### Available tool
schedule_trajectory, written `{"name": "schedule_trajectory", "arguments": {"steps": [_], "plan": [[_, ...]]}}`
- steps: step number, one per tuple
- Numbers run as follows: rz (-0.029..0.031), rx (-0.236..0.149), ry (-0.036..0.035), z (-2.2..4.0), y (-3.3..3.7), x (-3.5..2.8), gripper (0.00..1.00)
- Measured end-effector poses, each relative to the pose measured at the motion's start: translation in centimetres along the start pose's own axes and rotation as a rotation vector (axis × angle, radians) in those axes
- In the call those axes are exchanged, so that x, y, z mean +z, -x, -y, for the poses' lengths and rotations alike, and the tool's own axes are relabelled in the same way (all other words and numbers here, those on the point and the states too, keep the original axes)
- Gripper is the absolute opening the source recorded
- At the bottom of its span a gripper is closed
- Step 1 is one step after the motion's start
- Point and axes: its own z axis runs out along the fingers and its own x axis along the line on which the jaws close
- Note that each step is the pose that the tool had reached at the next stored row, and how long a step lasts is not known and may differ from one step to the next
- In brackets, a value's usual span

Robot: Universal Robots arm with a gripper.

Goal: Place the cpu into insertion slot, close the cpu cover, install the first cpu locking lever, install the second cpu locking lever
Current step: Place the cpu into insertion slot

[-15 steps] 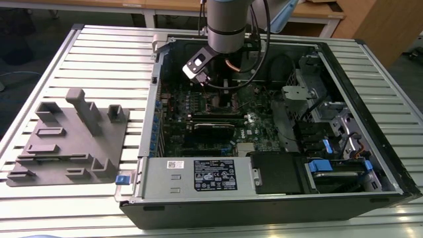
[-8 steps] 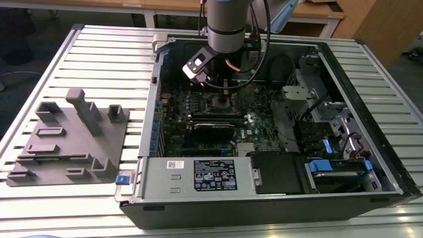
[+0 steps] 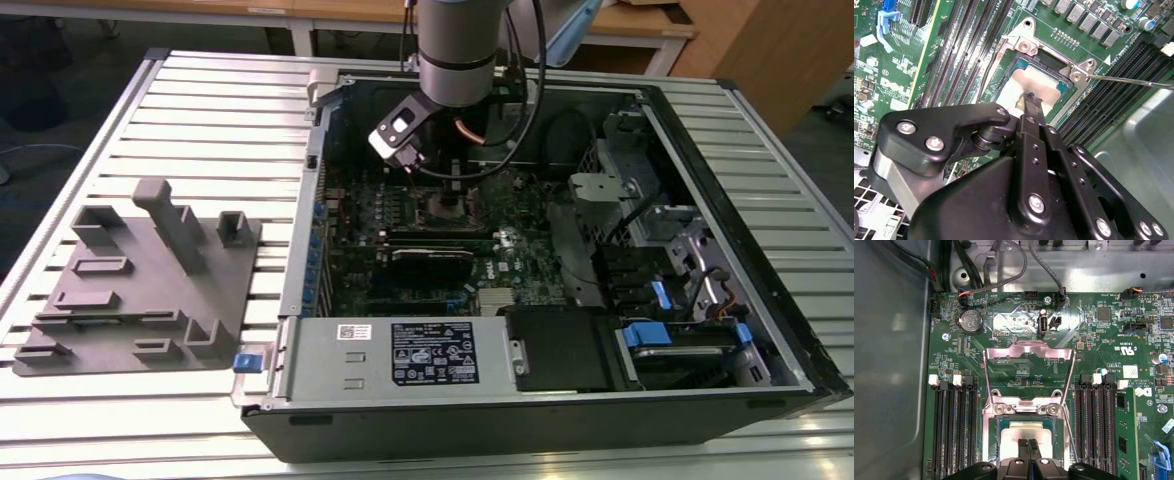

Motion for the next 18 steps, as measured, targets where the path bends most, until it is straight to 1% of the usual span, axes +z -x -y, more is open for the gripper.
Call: {"name": "schedule_trajectory", "arguments": {"steps": [1,2,3,8,13,18], "plan": [[-0.0004,0.0,-0.003,-0.01,0.0,0.0,0.11],[-0.0009,0.0,-0.0117,-0.01,0.0,0.01,0.11],[-0.0007,0.0,-0.0169,-0.01,0.0,0.0,0.11],[-0.0009,0.0,-0.0177,-0.01,0.0,0.01,0.11],[-0.0009,0.0,-0.0177,0.03,0.0,0.47,0.11],[-0.0009,0.0,-0.0177,0.04,0.0,0.5,0.11]]}}
